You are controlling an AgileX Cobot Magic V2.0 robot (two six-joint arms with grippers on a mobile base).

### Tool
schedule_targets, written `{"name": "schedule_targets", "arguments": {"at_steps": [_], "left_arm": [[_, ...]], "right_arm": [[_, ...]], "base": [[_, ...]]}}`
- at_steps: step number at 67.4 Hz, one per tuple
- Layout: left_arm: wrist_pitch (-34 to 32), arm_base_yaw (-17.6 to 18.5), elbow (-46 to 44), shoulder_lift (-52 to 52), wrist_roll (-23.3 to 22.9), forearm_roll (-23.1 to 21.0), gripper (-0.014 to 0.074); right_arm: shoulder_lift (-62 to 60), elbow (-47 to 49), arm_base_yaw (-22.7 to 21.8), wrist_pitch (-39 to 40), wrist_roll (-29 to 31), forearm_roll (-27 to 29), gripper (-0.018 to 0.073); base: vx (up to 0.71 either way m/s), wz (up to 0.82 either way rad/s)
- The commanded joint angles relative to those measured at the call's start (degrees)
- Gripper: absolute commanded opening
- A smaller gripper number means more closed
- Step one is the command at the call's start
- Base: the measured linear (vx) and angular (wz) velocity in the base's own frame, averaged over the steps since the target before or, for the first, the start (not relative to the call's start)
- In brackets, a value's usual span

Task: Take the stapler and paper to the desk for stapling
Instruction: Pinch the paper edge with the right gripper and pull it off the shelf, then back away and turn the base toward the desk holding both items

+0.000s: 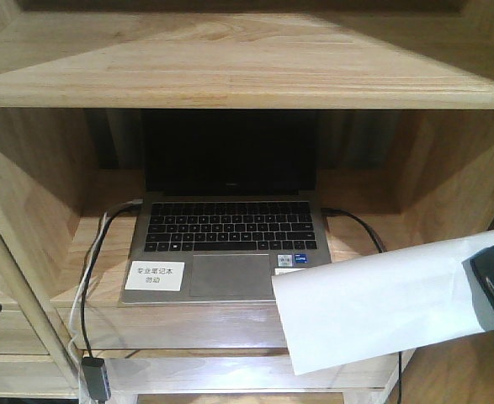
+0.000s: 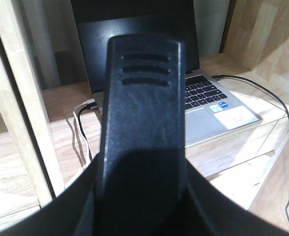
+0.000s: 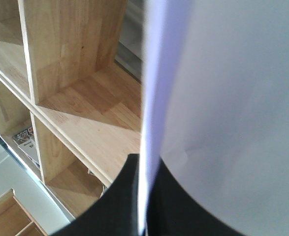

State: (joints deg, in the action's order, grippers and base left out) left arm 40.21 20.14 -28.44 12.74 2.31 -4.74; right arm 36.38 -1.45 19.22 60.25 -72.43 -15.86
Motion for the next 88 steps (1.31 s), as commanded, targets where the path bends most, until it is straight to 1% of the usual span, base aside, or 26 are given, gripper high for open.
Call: {"name": "schedule_targets", "arguments": {"at_steps": [1,88], "left_arm": [[-6.27,0.26,-1.68,0.56,-0.12,-0.64,-0.0006],[-6.27,0.26,-1.68,0.56,-0.12,-0.58,-0.0006]], "right_arm": [[0.05,-1.42,0.0,4.8,0.37,0.3,-0.0006],[0.05,-1.42,-0.05,5.17,0.36,0.32,-0.0006]], "base": [[0.0,0.0],[-0.02,0.01]]}}
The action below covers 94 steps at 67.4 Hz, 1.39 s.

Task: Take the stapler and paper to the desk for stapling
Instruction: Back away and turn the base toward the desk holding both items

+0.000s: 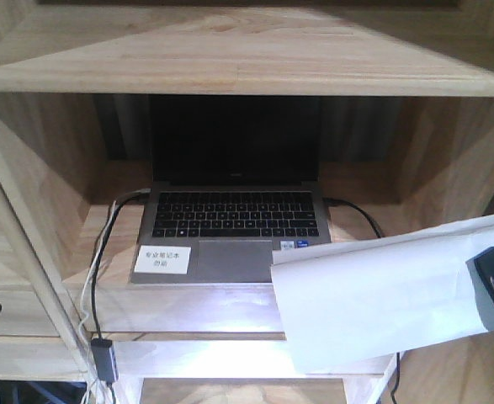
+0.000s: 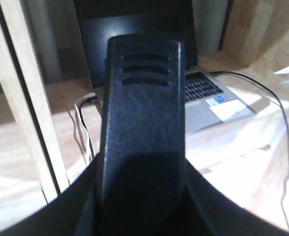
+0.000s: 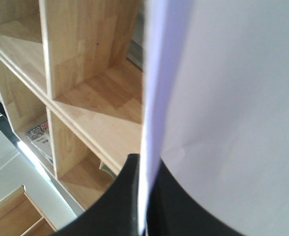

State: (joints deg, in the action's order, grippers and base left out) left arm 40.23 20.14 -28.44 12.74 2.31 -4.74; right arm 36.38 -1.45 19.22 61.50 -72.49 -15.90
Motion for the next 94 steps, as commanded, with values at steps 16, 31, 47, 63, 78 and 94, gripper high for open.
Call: {"name": "schedule_targets", "arguments": {"at_steps": [16,31,47,63,78,94], "left_arm": [[-6.29,0.26,-1.68,0.56,-0.12,-0.58,-0.0006],[-6.29,0.2,-1.68,0.56,-0.12,-0.59,-0.0006],[-6.29,0.2,-1.68,0.56,-0.12,-0.59,-0.0006],[-6.29,0.2,-1.68,0.56,-0.12,-0.59,-0.0006],[-6.29,0.2,-1.68,0.56,-0.12,-0.59,-0.0006],[-6.29,0.2,-1.68,0.56,-0.12,-0.59,-0.0006]], "right_arm": [[0.05,-1.42,-0.05,3.91,0.42,0.37,-0.0006],[0.05,-1.42,-0.05,3.91,0.42,0.37,-0.0006],[0.05,-1.42,-0.05,3.91,0.42,0.37,-0.0006],[0.05,-1.42,-0.05,3.91,0.42,0.31,-0.0006],[0.05,-1.42,-0.05,3.91,0.42,0.31,-0.0006],[0.05,-1.42,-0.05,3.91,0.42,0.31,-0.0006]], "base": [[-0.13,0.0],[-0.14,0.08],[-0.17,0.01],[-0.17,0.02],[-0.11,0.25],[-0.07,0.46]]}}
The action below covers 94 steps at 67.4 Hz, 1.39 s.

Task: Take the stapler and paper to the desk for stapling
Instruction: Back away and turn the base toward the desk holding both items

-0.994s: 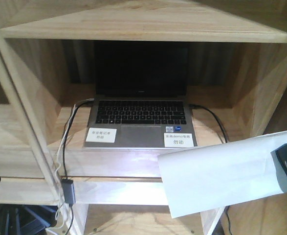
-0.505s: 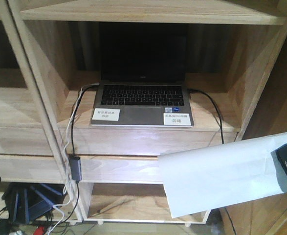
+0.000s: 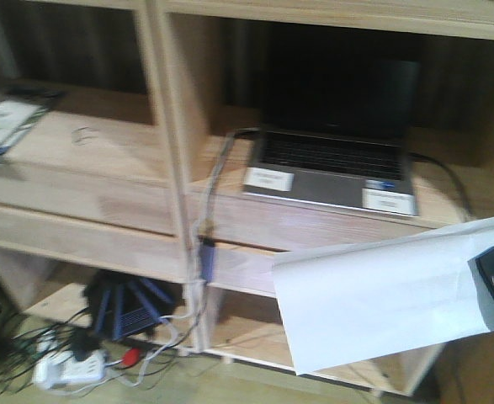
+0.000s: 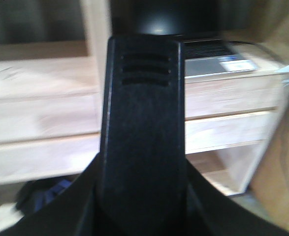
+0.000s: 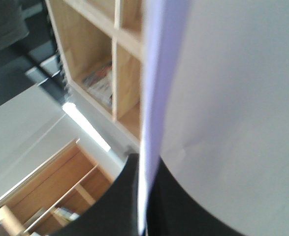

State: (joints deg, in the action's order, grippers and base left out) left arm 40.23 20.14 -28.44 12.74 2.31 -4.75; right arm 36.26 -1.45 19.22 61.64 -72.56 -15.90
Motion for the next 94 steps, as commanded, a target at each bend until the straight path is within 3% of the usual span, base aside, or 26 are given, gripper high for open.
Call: {"name": "schedule_targets", "arguments": {"at_steps": [1,94], "left_arm": [[-6.29,0.2,-1.68,0.56,-0.12,-0.58,-0.0006],[-6.29,0.2,-1.68,0.56,-0.12,-0.58,-0.0006]], "right_arm": [[0.16,-1.42,-0.05,3.77,0.49,0.31,-0.0006],[0.16,-1.42,-0.05,3.96,0.43,0.32,-0.0006]], "base": [[-0.05,0.57],[0.01,0.62]]}}
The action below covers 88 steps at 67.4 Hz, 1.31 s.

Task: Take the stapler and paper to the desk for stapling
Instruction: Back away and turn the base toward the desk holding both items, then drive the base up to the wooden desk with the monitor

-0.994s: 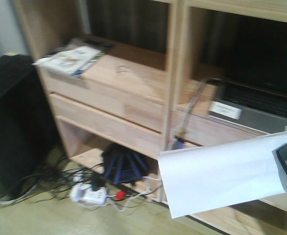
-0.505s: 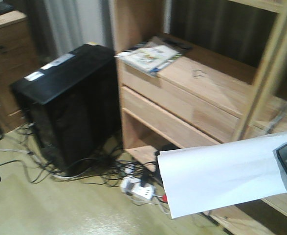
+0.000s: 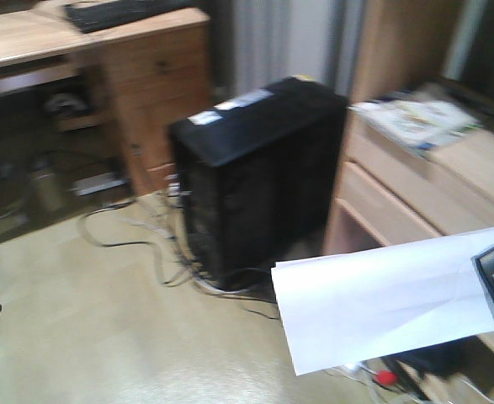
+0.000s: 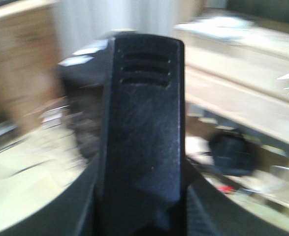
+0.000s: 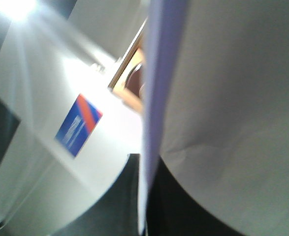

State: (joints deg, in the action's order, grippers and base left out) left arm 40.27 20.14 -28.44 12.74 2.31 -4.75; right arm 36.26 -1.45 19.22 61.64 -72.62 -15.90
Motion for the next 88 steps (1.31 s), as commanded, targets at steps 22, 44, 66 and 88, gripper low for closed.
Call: {"name": "schedule_targets", "arguments": {"at_steps": [22,44,66,88], "left_arm": [[-6.34,0.2,-1.68,0.56,-0.12,-0.58,-0.0006],[-6.34,0.2,-1.68,0.56,-0.12,-0.58,-0.0006],[-6.34,0.2,-1.68,0.56,-0.12,-0.58,-0.0006],[-6.34,0.2,-1.68,0.56,-0.12,-0.58,-0.0006]], "right_arm": [[0.16,-1.42,-0.05,3.97,0.5,0.32,-0.0005],[0.16,-1.42,-0.05,3.97,0.5,0.32,-0.0005],[0.16,-1.42,-0.05,3.85,0.5,0.32,-0.0005],[0.16,-1.42,-0.05,3.85,0.5,0.32,-0.0005]], "base": [[0.07,0.72],[0.09,0.43],[0.14,0.24],[0.18,0.09]]}}
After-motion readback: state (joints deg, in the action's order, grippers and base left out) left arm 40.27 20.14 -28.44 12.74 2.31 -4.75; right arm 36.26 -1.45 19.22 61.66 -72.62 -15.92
